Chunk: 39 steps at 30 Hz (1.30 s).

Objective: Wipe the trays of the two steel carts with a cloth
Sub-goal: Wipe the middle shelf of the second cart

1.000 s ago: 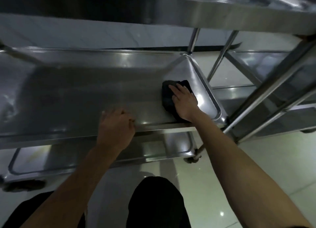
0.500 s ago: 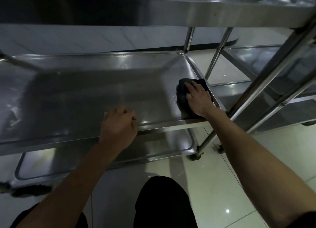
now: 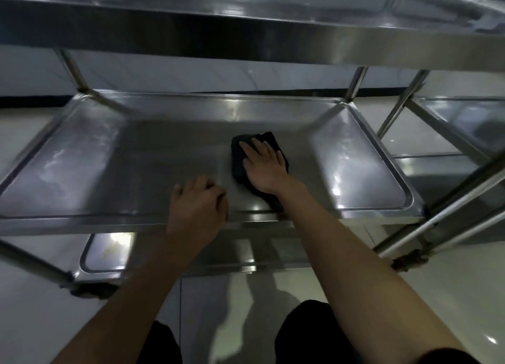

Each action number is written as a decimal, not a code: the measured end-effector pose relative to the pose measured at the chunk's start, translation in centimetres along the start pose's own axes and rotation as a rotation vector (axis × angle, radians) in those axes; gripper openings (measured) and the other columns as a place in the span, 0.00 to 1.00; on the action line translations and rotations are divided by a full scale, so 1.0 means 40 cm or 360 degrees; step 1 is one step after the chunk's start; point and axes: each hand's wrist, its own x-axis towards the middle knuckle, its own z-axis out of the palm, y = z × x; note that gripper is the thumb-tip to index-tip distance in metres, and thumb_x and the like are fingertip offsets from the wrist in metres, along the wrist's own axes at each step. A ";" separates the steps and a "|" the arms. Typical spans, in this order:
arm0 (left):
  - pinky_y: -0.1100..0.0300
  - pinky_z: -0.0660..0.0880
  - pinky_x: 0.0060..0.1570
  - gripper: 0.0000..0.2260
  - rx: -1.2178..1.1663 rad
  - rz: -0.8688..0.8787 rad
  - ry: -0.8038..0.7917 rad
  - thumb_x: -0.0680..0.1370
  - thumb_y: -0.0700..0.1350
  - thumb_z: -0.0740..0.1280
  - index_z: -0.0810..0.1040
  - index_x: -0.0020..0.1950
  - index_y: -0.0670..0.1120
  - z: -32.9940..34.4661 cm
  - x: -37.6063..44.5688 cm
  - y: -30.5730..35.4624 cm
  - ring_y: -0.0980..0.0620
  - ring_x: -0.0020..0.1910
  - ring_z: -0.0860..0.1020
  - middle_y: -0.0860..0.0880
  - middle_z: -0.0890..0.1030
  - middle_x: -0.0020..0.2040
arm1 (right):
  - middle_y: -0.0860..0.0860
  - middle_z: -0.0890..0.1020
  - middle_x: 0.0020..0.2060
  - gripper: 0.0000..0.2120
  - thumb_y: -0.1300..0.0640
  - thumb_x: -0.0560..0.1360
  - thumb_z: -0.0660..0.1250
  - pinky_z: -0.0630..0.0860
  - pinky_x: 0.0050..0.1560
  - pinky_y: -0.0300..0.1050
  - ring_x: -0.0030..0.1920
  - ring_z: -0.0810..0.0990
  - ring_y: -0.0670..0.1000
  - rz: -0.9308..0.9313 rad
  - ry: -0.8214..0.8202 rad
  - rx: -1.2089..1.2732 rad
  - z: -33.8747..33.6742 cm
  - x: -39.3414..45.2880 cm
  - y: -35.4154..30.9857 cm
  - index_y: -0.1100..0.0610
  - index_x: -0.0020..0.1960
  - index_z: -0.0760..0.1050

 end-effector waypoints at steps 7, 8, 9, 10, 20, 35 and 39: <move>0.40 0.66 0.67 0.15 -0.0016 0.0031 0.0011 0.81 0.52 0.61 0.78 0.66 0.53 0.004 -0.003 -0.003 0.45 0.62 0.74 0.49 0.75 0.63 | 0.45 0.48 0.81 0.24 0.47 0.84 0.46 0.42 0.78 0.55 0.80 0.44 0.51 -0.0136 -0.0087 0.0068 0.026 0.057 -0.084 0.40 0.80 0.50; 0.40 0.66 0.67 0.15 -0.0002 0.0025 0.0010 0.81 0.52 0.61 0.79 0.66 0.53 0.003 -0.005 0.000 0.45 0.62 0.74 0.50 0.75 0.63 | 0.45 0.48 0.81 0.24 0.47 0.84 0.46 0.42 0.78 0.54 0.80 0.44 0.51 -0.0144 -0.0089 0.0070 0.024 0.055 -0.074 0.40 0.80 0.50; 0.41 0.66 0.67 0.15 0.0022 0.0016 -0.0003 0.81 0.52 0.61 0.79 0.65 0.53 0.002 -0.005 0.004 0.46 0.62 0.74 0.50 0.75 0.63 | 0.45 0.48 0.81 0.24 0.47 0.84 0.45 0.42 0.78 0.54 0.80 0.44 0.50 -0.0148 -0.0088 0.0074 0.022 0.052 -0.063 0.40 0.80 0.51; 0.42 0.66 0.67 0.15 0.0052 0.0001 -0.0028 0.81 0.52 0.60 0.78 0.64 0.52 0.001 -0.002 0.010 0.45 0.62 0.74 0.49 0.75 0.63 | 0.45 0.48 0.81 0.24 0.47 0.84 0.45 0.41 0.78 0.53 0.80 0.44 0.50 -0.0143 -0.0081 0.0079 0.019 0.049 -0.051 0.40 0.80 0.51; 0.42 0.70 0.62 0.11 -0.0061 0.0030 -0.0200 0.77 0.49 0.63 0.78 0.57 0.49 0.041 0.101 0.273 0.43 0.62 0.71 0.46 0.75 0.58 | 0.47 0.53 0.81 0.24 0.42 0.83 0.49 0.44 0.77 0.55 0.80 0.50 0.52 0.0132 0.0105 0.0096 -0.090 -0.026 0.256 0.41 0.79 0.55; 0.40 0.67 0.63 0.12 0.0038 0.0064 -0.0244 0.78 0.54 0.59 0.78 0.56 0.55 0.099 0.125 0.328 0.45 0.61 0.70 0.50 0.73 0.58 | 0.50 0.56 0.79 0.25 0.45 0.82 0.47 0.44 0.76 0.60 0.79 0.52 0.55 0.0545 0.0374 -0.0063 -0.200 -0.087 0.620 0.42 0.78 0.55; 0.45 0.70 0.61 0.13 -0.0053 0.0176 -0.0186 0.78 0.55 0.58 0.79 0.57 0.57 0.083 0.120 0.302 0.47 0.60 0.74 0.53 0.76 0.57 | 0.49 0.55 0.80 0.24 0.45 0.83 0.49 0.45 0.76 0.60 0.79 0.51 0.54 0.0512 0.0338 -0.0025 -0.188 -0.068 0.567 0.43 0.79 0.56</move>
